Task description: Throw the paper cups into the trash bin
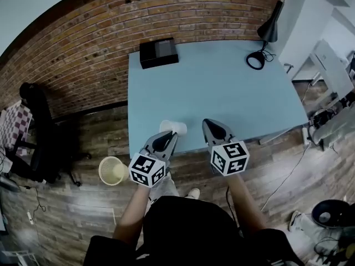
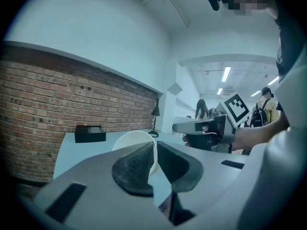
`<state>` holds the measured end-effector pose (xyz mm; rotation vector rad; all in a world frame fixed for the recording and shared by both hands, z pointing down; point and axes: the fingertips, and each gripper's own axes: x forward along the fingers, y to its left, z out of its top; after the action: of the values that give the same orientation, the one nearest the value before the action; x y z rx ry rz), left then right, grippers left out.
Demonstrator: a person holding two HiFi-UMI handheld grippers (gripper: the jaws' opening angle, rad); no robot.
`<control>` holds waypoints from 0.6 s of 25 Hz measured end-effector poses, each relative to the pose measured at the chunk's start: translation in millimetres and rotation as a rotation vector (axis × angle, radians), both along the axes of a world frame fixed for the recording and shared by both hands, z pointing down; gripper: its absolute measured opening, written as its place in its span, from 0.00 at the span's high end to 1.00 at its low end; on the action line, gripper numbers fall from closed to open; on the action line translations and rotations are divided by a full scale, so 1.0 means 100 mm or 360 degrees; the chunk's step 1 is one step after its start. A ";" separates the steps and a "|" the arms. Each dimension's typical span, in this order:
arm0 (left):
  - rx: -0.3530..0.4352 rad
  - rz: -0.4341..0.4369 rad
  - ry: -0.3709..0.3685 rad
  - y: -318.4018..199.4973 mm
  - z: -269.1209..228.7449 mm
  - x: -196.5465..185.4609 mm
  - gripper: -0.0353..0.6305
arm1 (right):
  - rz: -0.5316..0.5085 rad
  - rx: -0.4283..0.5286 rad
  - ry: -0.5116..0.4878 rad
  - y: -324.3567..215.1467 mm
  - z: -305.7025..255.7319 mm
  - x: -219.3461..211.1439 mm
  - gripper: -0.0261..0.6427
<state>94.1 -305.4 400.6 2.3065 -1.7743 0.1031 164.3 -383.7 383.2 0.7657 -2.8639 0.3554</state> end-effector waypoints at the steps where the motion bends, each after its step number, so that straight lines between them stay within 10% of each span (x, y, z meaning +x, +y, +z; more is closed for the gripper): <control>1: -0.0004 -0.0015 -0.0001 0.02 0.01 -0.02 0.90 | -0.0022 0.0004 -0.0001 0.02 -0.01 -0.04 0.97; 15: 0.0039 -0.0202 -0.0068 0.34 -0.23 -0.61 0.90 | -0.0258 0.0010 0.0006 0.35 -0.07 -0.75 0.97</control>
<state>32.8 -271.9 377.8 2.2167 -1.9479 0.1105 88.8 -348.4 375.8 0.5298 -2.8989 0.3232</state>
